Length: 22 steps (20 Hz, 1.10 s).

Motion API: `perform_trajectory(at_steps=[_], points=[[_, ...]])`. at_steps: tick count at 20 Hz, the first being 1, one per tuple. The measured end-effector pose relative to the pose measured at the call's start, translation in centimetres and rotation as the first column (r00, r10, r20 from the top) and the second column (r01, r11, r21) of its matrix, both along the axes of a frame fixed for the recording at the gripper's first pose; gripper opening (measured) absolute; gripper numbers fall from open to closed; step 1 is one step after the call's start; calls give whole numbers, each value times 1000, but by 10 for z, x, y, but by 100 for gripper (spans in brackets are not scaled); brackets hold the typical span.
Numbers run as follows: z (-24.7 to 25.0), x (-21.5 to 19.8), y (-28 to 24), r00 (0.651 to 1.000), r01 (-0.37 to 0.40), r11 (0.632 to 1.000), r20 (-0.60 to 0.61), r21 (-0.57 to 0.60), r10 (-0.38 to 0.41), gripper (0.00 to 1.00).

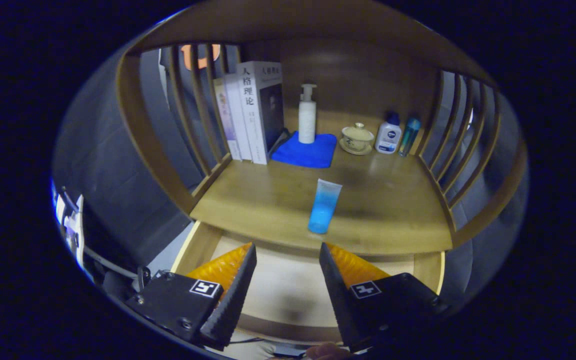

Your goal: Pull open the drawer, take out the items inside it, and place them on the countertop above the cabinet.

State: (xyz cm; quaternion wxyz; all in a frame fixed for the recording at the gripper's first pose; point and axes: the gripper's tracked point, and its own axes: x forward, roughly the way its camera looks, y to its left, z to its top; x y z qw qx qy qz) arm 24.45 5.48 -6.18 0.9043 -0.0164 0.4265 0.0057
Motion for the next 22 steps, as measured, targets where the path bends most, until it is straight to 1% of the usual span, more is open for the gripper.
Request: perform_trajectory(at_steps=[2, 8, 11, 13, 17, 19, 22], points=[[2, -25, 0, 999, 1, 1000, 32, 0, -1, 81], [-11, -87, -1, 992, -4, 1000, 128, 9, 3, 81], [-9, -111, -1, 977, -15, 1000, 212, -21, 19, 81], [-8, -126, -1, 967, -7, 1000, 255, -31, 14, 82], [-16, -153, 1, 945, 10, 1000, 328, -16, -5, 82], [-24, -167, 3, 938, 15, 1000, 346, 10, -18, 81], [-39, -184, 0, 921, 51, 998, 386, 43, -63, 81]])
